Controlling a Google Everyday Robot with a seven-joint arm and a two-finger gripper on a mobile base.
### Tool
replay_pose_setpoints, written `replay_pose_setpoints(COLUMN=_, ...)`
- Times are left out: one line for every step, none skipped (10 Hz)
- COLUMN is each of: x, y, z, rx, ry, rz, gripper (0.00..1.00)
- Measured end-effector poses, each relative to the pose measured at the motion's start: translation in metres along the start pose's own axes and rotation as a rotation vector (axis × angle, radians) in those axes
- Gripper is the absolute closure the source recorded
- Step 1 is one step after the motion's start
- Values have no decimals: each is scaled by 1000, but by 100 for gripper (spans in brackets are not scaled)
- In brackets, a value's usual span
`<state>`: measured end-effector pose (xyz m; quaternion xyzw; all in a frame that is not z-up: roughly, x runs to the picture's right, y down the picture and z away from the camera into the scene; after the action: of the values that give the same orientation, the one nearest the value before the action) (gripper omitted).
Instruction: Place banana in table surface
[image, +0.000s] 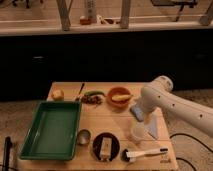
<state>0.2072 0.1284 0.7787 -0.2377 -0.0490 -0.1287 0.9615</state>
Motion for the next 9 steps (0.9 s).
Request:
replay_pose_setpoints(x=-3, y=-3, z=-4, rx=-4, ry=-4, rz=-6, gripper=20)
replay_pose_setpoints(x=-6, y=-6, z=-6, rx=-14, ry=-6, rz=-14, gripper=20)
replay_pose_setpoints(x=-8, y=-9, z=-8, rx=-18, ry=-7, rz=-20, gripper=20)
replay_pose_setpoints(x=-11, y=-12, z=-9, rx=-22, ry=-10, rz=-25, gripper=20)
replay_pose_setpoints(x=-14, y=-16, z=-10, rx=-25, ry=-10, rz=-27, gripper=20)
replay_pose_setpoints(x=-17, y=-20, z=-9, rx=-27, ry=-12, rz=-27, gripper=20)
replay_pose_setpoints(x=-19, y=-23, z=-9, rx=-28, ry=-10, rz=-27, gripper=20)
replay_pose_setpoints(x=-23, y=-29, z=-7, rx=-24, ry=-8, rz=-28, gripper=20)
replay_pose_setpoints(x=-23, y=-32, z=-6, rx=-18, ry=-6, rz=-25, gripper=20)
